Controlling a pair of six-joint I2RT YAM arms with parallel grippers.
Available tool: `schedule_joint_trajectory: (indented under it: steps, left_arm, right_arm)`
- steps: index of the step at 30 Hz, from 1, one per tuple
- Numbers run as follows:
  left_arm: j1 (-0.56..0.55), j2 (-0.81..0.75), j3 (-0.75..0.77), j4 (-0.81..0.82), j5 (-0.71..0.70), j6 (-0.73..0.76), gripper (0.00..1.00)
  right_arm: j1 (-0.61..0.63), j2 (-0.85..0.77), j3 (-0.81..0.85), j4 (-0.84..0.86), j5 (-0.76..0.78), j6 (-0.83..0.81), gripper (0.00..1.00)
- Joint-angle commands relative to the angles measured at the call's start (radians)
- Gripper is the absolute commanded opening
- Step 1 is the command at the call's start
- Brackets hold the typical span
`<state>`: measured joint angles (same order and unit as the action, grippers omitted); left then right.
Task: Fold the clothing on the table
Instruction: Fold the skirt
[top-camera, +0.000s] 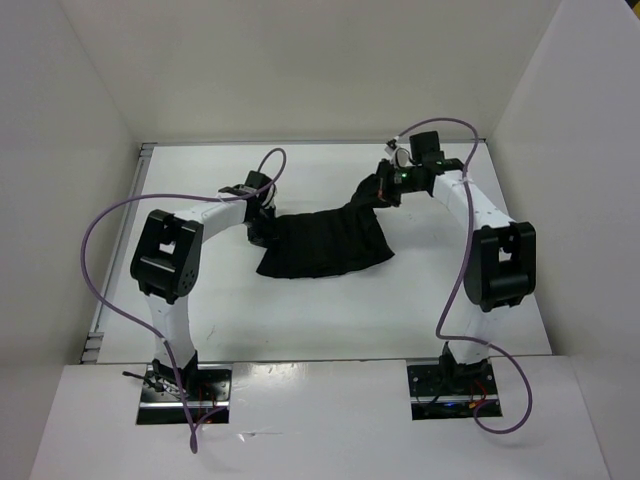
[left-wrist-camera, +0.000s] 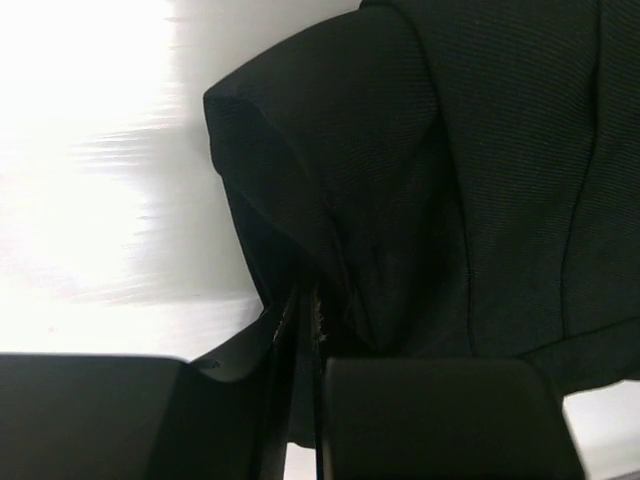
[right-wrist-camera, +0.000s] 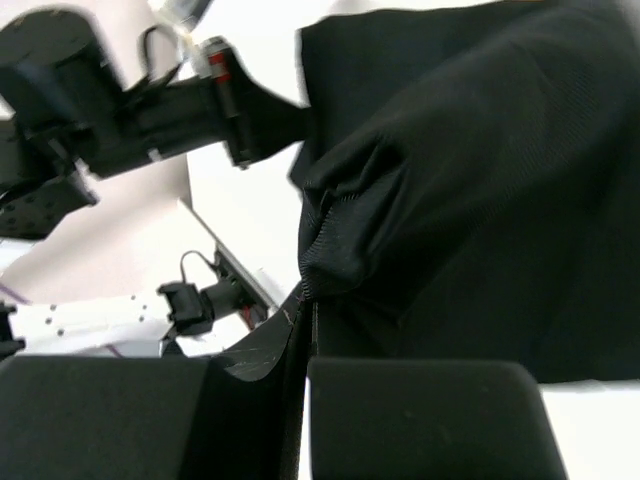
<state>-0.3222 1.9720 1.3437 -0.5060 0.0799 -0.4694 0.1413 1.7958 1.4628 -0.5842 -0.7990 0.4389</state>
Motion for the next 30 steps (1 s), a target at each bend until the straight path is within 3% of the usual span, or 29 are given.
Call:
schedule_joint_trajectory:
  steps: [1,9,20,30]
  left_arm:
    - [-0.023,0.065,-0.014,-0.016,0.058,-0.025,0.15]
    - [-0.023,0.074,-0.005,0.004,0.077,-0.034,0.15]
    - [-0.023,0.065,0.005,0.004,0.086,-0.025,0.15]
    - [-0.005,0.056,0.014,-0.005,0.095,-0.015,0.15]
  right_arm:
    - [0.090,0.005,0.086,0.056,-0.060,0.032,0.00]
    - [0.276,0.191,0.226,0.116,-0.082,0.110,0.00]
    - [0.333,0.395,0.281,0.211,-0.080,0.168,0.00]
    - [0.389,0.550,0.473,0.201,-0.112,0.210,0.01]
